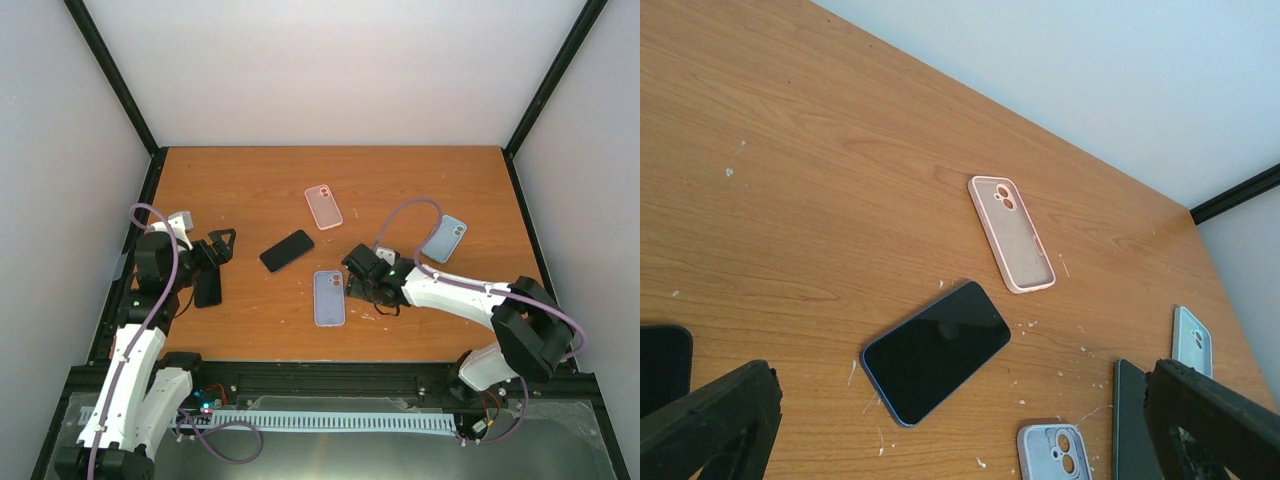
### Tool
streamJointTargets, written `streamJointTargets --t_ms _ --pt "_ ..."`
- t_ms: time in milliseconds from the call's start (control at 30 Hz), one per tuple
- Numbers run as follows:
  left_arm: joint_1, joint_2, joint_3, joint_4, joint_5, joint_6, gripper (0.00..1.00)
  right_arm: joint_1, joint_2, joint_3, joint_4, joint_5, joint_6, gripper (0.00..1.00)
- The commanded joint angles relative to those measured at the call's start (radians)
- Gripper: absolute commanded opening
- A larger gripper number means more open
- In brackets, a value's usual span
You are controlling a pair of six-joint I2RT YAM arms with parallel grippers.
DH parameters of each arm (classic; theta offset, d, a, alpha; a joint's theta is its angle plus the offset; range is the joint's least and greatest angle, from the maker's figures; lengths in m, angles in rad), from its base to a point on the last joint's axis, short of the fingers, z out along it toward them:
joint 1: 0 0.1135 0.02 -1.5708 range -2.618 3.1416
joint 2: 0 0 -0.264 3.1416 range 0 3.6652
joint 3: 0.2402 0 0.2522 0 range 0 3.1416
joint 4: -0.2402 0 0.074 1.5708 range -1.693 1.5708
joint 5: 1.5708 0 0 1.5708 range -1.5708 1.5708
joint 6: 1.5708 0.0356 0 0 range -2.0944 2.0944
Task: Put the phone into the phone case
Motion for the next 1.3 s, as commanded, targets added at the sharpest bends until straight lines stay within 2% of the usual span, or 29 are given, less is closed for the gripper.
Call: streamJointTargets --t_ms 0,167,400,567,1267 --pt "-0.006 0.005 0.014 0.007 -0.001 0.015 0.99 -0.080 0.000 0.026 -0.068 0.133 -0.026 0.82" --pt "-0.005 0.006 0.014 0.007 0.002 0.016 0.99 -0.145 0.044 0.051 -0.034 0.164 -0.043 1.00" --pt "-0.006 0.006 0.014 0.009 0.005 0.018 1.00 -0.205 0.149 0.102 0.022 0.150 -0.081 1.00" --pt "-0.006 0.004 0.013 0.012 0.012 0.018 0.99 -0.238 0.199 0.108 0.059 0.129 -0.103 0.96" --pt "-0.006 -0.007 0.012 0.018 0.021 0.020 0.99 -0.248 0.284 0.117 0.087 0.120 -0.113 0.87"
